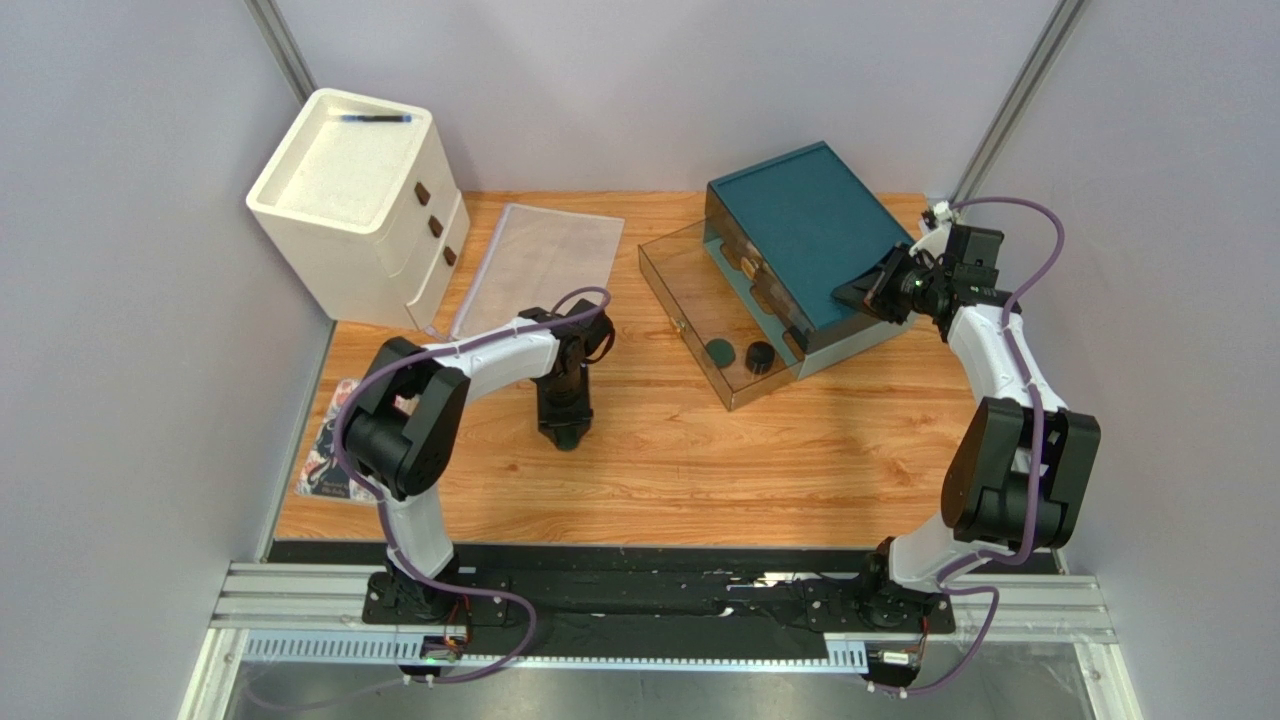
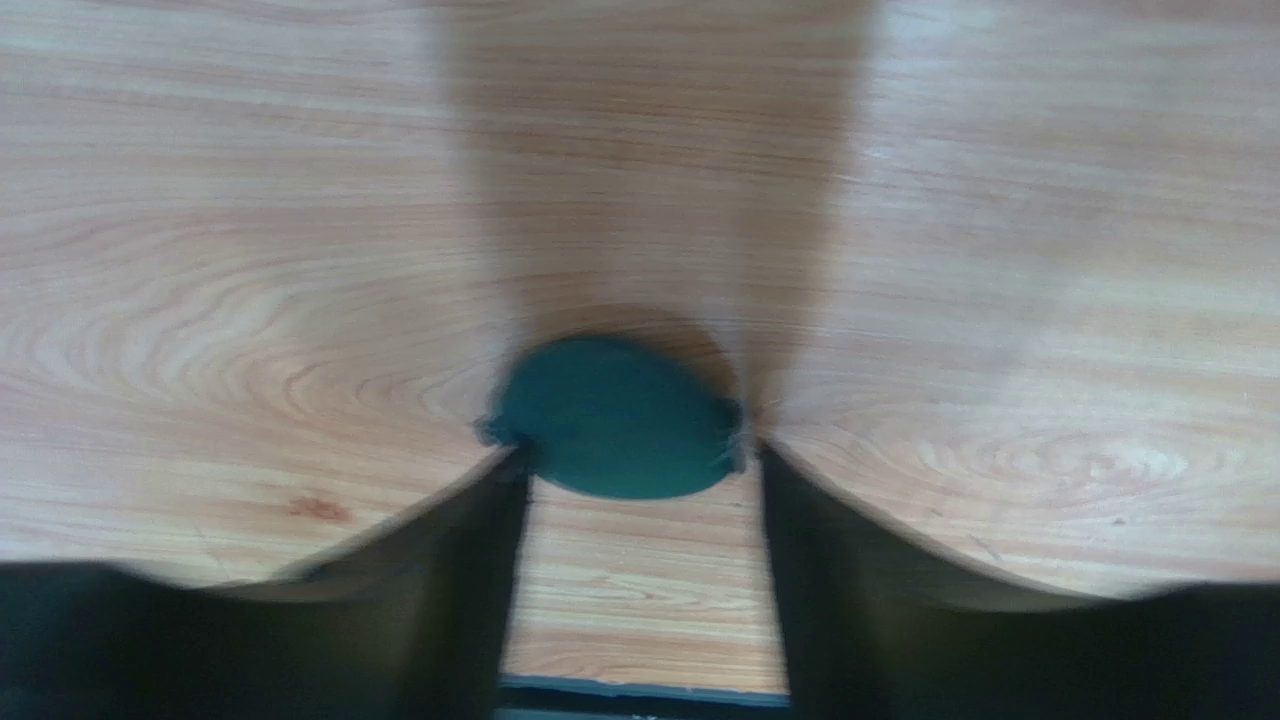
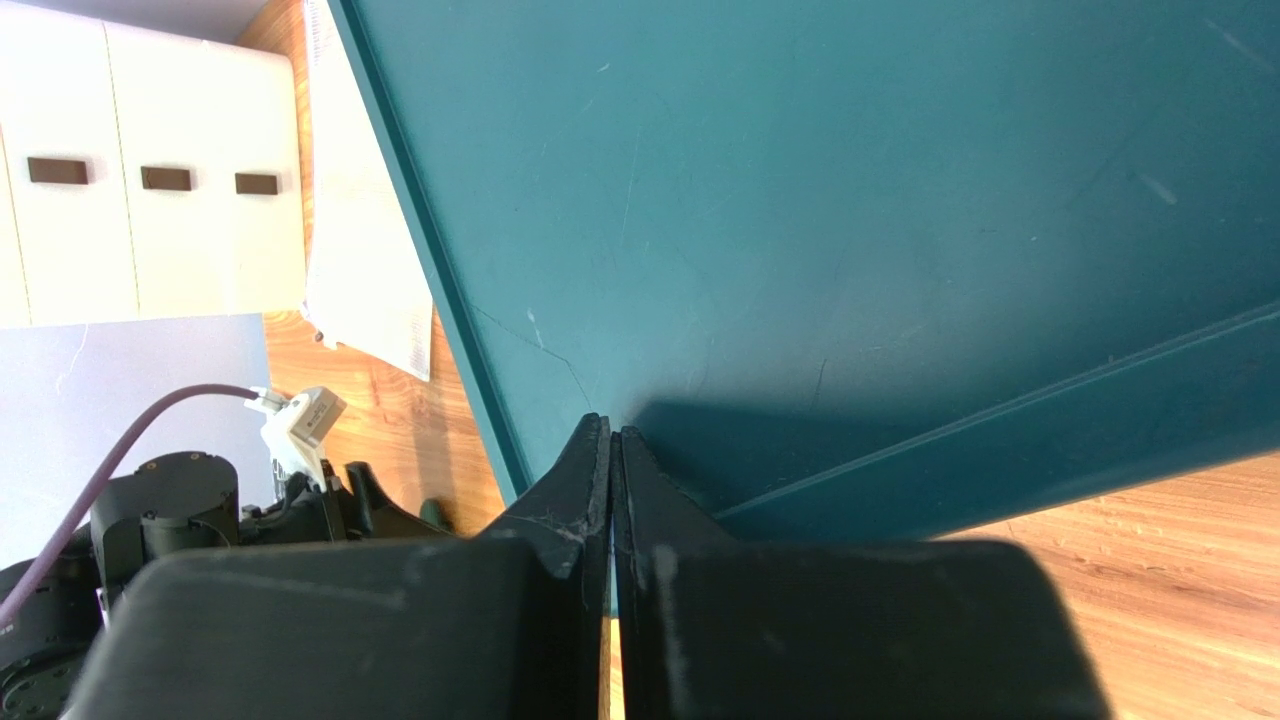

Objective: Organize the makeup

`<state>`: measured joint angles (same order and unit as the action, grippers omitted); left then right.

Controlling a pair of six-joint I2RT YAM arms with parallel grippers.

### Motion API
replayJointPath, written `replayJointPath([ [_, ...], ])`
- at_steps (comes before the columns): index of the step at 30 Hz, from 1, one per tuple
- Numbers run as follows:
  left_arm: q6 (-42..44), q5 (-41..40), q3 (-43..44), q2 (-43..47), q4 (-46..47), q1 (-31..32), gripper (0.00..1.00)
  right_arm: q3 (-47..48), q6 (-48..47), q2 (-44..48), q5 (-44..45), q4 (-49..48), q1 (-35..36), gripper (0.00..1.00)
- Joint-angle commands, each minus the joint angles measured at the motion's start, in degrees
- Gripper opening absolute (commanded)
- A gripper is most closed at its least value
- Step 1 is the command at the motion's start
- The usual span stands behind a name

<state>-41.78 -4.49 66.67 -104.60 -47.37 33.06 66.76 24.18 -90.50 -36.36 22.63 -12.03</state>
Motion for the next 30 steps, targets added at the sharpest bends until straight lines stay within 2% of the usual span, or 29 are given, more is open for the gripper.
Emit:
replayJointPath([
  [1,-0.9,-0.3,-1.3,-2.8,2.7,-1.0,0.10,-5.5,-4.5,-5.4,11.0,14.1,0.9,0.00],
  [2,-0.9,-0.3,-1.2,-3.2,2.5,-1.0,0.00,-5.5,-4.5,-5.2,11.1,14.1,0.9,0.00],
  [6,-0.1,0.8,0.1,-3.9,1.8,-1.1,0.00,-5.5,-4.7,-5.1,11.3,14.3,0.9,0.00],
  [11,1.1,3.3,5.7,0.6,1.8,-0.7,0.00,-5.6,-4.7,-5.2,11.4,14.2,0.9,0.00],
  [17,2.8,10.3,20.3,2.8,7.6,1.7,0.00,-5.5,-4.6,-5.6,11.4,14.3,0.9,0.00],
  [21,1.4,16.2,33.3,-3.6,10.5,2.2,0.00,-5.5,-4.7,-5.7,11.6,14.1,1.0,0.00],
  [28,-3.4,21.5,48.3,-16.4,13.0,2.6,0.00,-5.2,-4.8,-5.9,11.9,14.5,1.0,0.00],
  [30,-4.4,22.2,52.1,-19.8,13.1,2.9,0.06,-5.1,-4.9,-6.1,12.2,14.6,1.0,0.00],
])
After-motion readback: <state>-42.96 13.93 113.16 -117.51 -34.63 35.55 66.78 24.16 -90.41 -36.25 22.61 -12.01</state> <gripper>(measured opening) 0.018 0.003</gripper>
